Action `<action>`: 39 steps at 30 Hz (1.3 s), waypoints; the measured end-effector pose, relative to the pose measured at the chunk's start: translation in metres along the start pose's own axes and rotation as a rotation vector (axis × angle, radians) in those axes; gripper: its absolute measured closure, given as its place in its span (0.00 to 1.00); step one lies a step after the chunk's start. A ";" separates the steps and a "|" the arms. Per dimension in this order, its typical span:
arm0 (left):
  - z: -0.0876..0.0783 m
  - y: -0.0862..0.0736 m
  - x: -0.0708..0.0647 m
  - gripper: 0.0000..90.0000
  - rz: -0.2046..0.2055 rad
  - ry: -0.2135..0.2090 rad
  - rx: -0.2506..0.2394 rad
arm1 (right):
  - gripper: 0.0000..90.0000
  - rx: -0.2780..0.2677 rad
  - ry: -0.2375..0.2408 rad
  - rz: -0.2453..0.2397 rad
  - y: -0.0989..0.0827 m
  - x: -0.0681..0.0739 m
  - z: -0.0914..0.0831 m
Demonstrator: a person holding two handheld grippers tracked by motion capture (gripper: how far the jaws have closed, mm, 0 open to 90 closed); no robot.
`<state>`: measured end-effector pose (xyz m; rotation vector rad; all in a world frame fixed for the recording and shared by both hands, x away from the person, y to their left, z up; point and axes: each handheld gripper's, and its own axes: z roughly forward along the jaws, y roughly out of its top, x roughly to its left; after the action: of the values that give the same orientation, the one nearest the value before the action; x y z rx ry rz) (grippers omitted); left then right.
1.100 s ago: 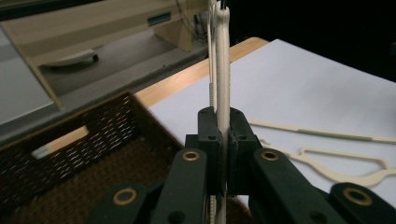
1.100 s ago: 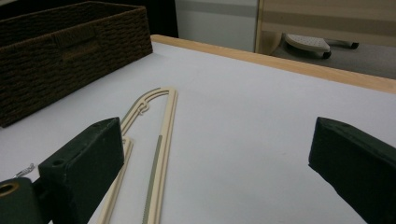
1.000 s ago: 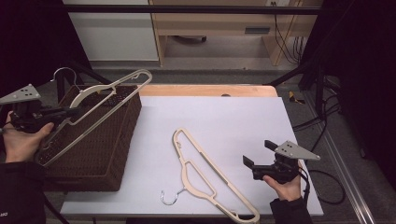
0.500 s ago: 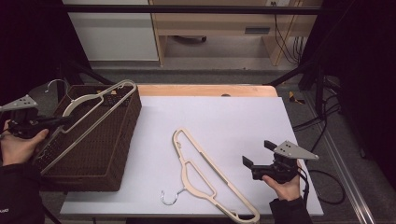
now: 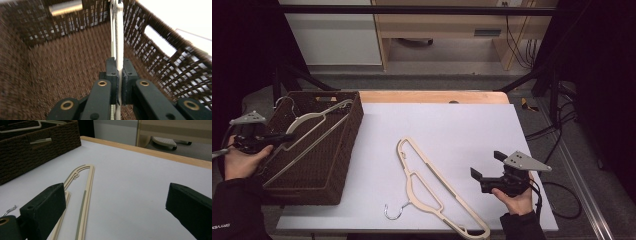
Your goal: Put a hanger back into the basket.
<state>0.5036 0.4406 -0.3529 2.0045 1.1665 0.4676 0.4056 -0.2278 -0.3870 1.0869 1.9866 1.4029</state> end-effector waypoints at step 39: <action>-0.040 -0.016 -0.081 0.23 -0.059 0.057 -0.337 | 0.04 0.002 0.023 -0.024 0.002 0.010 0.004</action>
<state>0.4272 0.3931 -0.3346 1.6726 1.0961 0.6493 0.4038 -0.2167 -0.3859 1.0491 2.0114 1.4078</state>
